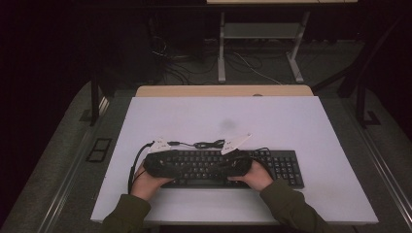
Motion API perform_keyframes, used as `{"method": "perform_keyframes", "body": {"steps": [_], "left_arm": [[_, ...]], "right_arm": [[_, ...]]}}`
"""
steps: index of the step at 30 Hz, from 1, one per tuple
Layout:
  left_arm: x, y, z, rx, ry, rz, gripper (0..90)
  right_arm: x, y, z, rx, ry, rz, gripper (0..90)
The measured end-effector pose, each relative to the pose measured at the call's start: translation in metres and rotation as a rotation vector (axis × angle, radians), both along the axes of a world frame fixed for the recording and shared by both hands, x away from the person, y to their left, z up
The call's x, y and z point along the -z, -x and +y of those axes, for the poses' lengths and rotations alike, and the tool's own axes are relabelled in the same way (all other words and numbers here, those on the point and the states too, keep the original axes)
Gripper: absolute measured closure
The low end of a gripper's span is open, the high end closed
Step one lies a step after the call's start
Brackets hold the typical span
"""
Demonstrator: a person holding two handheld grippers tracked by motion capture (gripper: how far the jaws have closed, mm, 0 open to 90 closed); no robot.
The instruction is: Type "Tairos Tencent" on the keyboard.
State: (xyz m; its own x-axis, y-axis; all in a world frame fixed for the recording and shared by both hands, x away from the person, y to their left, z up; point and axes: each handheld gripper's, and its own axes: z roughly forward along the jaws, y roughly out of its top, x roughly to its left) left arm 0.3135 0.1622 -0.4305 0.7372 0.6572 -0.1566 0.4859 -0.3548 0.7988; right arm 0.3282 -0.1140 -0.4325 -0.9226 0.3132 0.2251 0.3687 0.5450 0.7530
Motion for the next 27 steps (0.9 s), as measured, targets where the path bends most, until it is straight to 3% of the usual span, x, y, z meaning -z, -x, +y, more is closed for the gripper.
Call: {"method": "perform_keyframes", "body": {"steps": [16,20,27], "left_arm": [[-0.007,0.013,-0.005,0.027,0.016,-0.008,26.0],[-0.008,0.017,-0.005,0.036,0.025,-0.001,30.6],[-0.007,0.021,-0.006,0.071,0.034,0.001,44.9]], "right_arm": [[-0.004,-0.006,-0.010,0.061,-0.072,-0.005,48.8],[-0.005,-0.008,-0.013,0.086,-0.087,-0.014,39.4],[-0.005,-0.011,-0.017,0.129,-0.096,-0.040,31.0]]}}
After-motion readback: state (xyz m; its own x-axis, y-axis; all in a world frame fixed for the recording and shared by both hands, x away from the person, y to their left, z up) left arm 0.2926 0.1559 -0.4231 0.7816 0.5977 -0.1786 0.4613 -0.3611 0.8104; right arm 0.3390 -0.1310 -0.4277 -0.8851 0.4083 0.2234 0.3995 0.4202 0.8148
